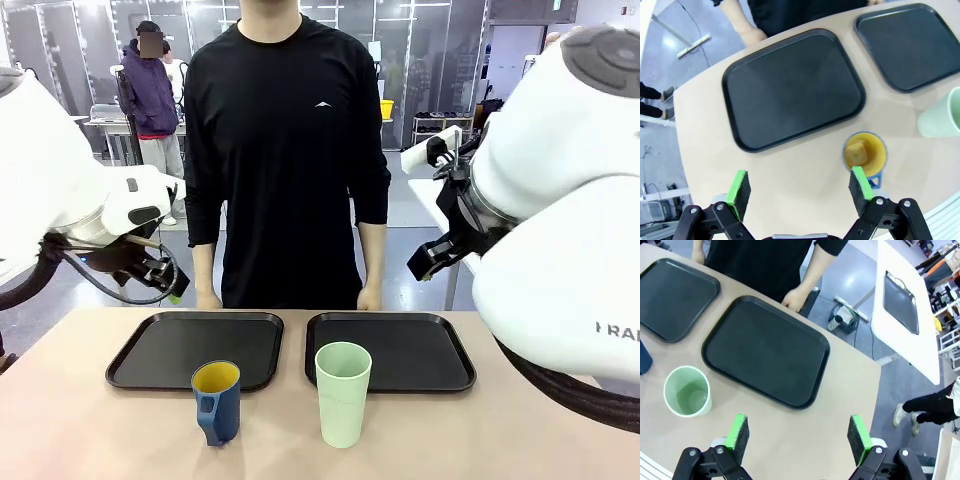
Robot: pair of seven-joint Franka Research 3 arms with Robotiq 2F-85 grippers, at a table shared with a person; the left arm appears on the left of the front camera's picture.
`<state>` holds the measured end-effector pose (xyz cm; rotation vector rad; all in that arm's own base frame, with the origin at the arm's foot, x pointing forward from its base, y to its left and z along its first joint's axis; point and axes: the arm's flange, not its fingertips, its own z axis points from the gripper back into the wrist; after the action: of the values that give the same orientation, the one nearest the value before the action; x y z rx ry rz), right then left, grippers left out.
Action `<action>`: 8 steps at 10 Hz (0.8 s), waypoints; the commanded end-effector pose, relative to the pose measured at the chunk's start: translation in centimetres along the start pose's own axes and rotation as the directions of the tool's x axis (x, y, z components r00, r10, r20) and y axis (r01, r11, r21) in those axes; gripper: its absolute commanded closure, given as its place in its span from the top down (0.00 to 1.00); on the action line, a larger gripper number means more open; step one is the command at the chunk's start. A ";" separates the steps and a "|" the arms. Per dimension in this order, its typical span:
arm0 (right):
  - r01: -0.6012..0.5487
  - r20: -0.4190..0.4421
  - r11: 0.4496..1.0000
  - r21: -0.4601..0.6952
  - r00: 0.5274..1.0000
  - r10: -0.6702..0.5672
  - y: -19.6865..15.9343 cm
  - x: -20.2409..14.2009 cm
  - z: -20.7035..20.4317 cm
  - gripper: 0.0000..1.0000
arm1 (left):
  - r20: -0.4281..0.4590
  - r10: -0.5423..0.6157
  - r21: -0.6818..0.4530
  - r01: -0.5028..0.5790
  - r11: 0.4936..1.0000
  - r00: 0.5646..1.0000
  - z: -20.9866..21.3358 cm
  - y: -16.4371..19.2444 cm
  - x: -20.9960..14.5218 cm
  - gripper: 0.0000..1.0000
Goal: Sort and store the cups by type.
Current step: Pick up the Reusable plastic cup.
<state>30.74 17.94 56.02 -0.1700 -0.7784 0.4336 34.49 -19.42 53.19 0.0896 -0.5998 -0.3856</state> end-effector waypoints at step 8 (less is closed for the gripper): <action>0.012 -0.176 1.000 0.005 0.984 -0.011 -9.5 -3.5 -17.2 1.00 | 0.005 0.113 0.084 -0.113 0.990 0.994 -13.7 14.8 -3.0 1.00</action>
<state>42.06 7.84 44.37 -0.2254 -0.5934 0.3863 43.21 -5.02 43.64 0.1217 -0.5971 -0.2491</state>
